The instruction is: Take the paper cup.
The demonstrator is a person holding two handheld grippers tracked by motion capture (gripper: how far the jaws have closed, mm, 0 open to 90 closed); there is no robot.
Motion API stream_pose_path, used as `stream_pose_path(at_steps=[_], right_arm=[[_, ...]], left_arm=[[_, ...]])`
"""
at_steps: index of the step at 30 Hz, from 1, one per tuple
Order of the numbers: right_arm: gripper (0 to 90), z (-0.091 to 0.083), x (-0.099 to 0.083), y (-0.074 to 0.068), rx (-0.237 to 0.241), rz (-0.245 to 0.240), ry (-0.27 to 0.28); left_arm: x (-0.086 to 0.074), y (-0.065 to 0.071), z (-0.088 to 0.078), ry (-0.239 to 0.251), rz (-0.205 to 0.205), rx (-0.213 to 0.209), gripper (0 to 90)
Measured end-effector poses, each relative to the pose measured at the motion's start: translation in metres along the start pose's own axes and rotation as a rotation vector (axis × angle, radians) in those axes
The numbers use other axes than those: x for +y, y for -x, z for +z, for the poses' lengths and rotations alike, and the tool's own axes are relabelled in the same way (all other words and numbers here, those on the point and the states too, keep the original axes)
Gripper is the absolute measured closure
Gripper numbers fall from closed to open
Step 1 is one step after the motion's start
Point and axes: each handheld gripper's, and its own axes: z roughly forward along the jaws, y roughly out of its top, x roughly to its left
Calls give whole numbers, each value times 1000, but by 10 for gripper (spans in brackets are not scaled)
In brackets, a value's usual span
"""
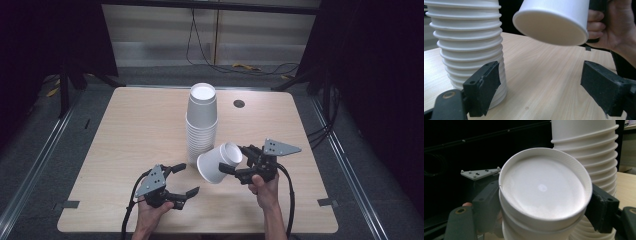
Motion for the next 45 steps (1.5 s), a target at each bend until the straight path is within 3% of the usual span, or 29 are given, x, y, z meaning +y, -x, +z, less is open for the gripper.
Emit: stream_pose_path(at_steps=[4, 6, 9, 12, 13, 15, 19, 22, 27, 35, 45], right_arm=[[232, 4, -9, 2, 21, 10, -15], [232, 5, -12, 2, 26, 9, -16], [233, 8, -18, 2, 45, 15, -20], [232, 13, -21, 1, 50, 7, -48], [232, 16, -23, -1, 55, 3, -68], [233, 18, -25, -2, 66, -1, -73], [233, 21, -27, -2, 80, 0, -75], [234, 22, -30, -3, 91, -3, -87], [236, 25, -33, -4, 108, -1, -98], [236, 27, -34, -4, 122, -3, -102], [228, 26, -35, -2, 126, 2, -94]], left_arm=[[4, 3, -1, 38, 35, -18, 155], [5, 3, -1, 31, 44, -20, 155], [6, 3, 1, 30, 36, -43, 155], [7, 4, 3, 27, 32, -41, 155], [7, 3, 4, 30, 35, -59, 155], [8, 3, 5, 17, 45, -48, 155], [12, 2, 11, -11, 63, -104, 154], [12, 2, 16, -40, 71, -115, 142], [11, 2, 24, -47, 62, -139, 123], [11, 2, 37, -74, 56, -164, 108], [12, 1, 39, -96, 62, -174, 143]])
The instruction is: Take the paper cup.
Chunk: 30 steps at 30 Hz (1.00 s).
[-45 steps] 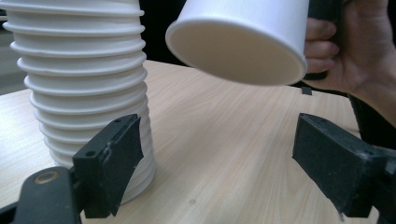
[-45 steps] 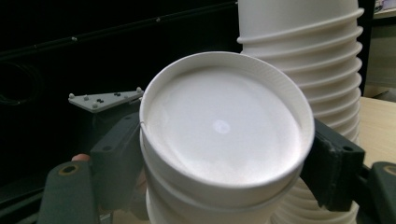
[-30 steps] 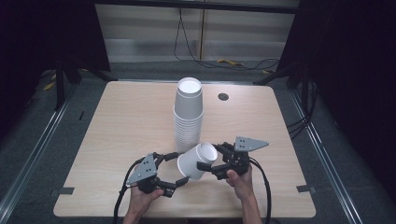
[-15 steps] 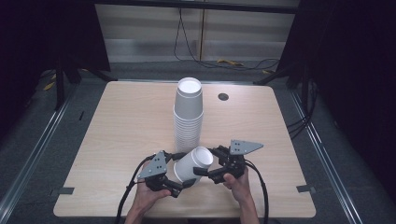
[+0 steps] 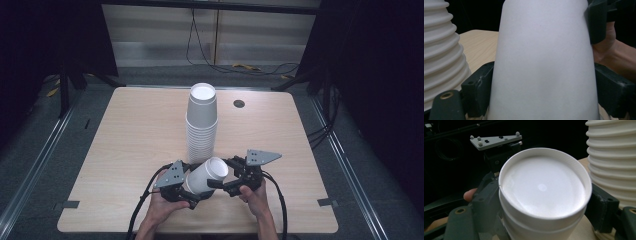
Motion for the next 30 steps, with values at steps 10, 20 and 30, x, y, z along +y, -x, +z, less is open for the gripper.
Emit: stream_pose_path(at_steps=[10, 20, 30], right_arm=[[209, 2, -3, 0, -11, 0, -42], [159, -2, -2, 2, -47, 5, -39], [148, -8, 1, 3, -96, -12, -79]], left_arm=[[-2, 0, 1, -39, 6, 3, 159], [-6, -6, -5, -81, -8, 21, 159], [-6, -11, -13, -133, -4, 51, 161]])
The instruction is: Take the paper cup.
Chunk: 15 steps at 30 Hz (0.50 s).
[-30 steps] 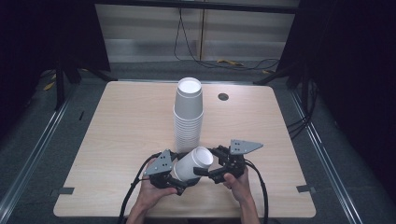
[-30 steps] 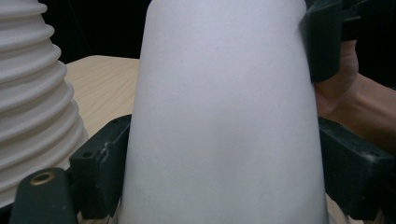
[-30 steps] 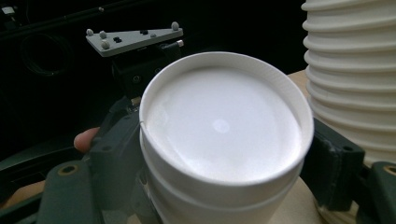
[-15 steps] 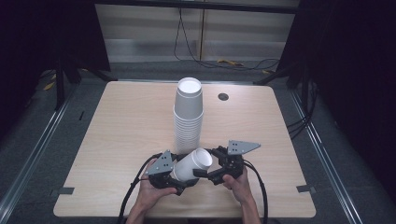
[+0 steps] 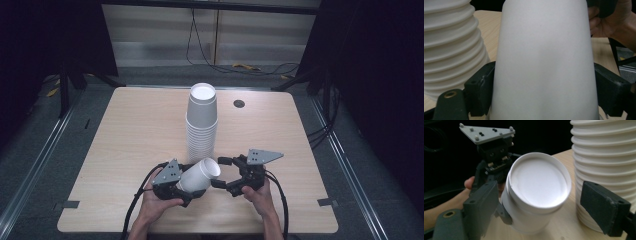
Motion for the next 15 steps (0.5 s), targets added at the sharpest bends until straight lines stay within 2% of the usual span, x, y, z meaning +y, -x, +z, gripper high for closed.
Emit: stream_pose_path(at_steps=[4, 7, 12, 15], right_arm=[[149, -3, 4, 2, -13, -6, -9], [150, -2, 6, 2, -34, -15, -35], [152, 1, 6, 1, -39, -24, -62], [175, 2, 8, -1, -50, -27, -85]], left_arm=[[1, -1, -1, -30, 13, 10, 161], [1, -2, -1, -57, 30, 22, 161], [1, -2, 0, -81, 39, 23, 161], [3, -2, 0, -102, 59, 28, 161]])
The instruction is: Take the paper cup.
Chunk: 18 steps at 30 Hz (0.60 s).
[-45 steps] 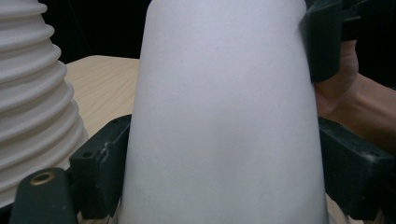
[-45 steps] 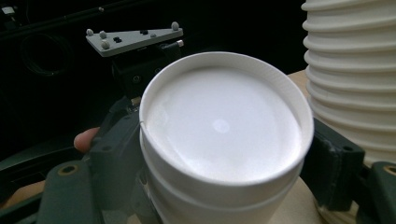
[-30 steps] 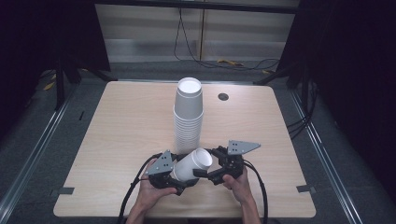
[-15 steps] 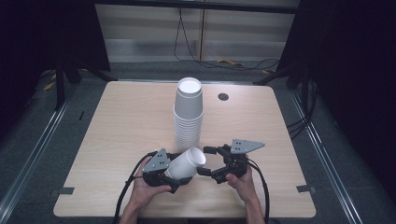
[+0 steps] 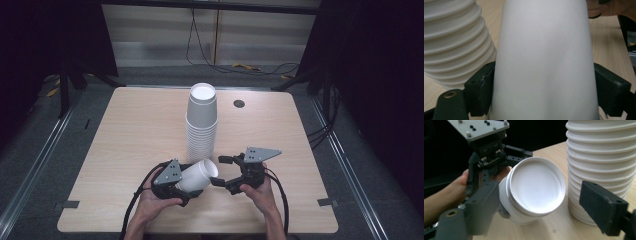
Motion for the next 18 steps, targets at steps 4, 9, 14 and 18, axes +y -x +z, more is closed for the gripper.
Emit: stream_pose_path(at_steps=[4, 9, 14, 18], right_arm=[[167, 2, 4, -1, -1, -11, -38], [161, 3, 9, -1, -2, -20, -74], [154, 5, 12, -1, -11, -26, -130], [151, 9, 14, 0, -12, -29, -188]], left_arm=[[6, 1, 0, -30, 39, 8, 161], [7, 1, 2, -66, 62, 18, 162], [9, 1, 3, -89, 76, 15, 162], [13, 2, 4, -138, 119, 24, 162]])
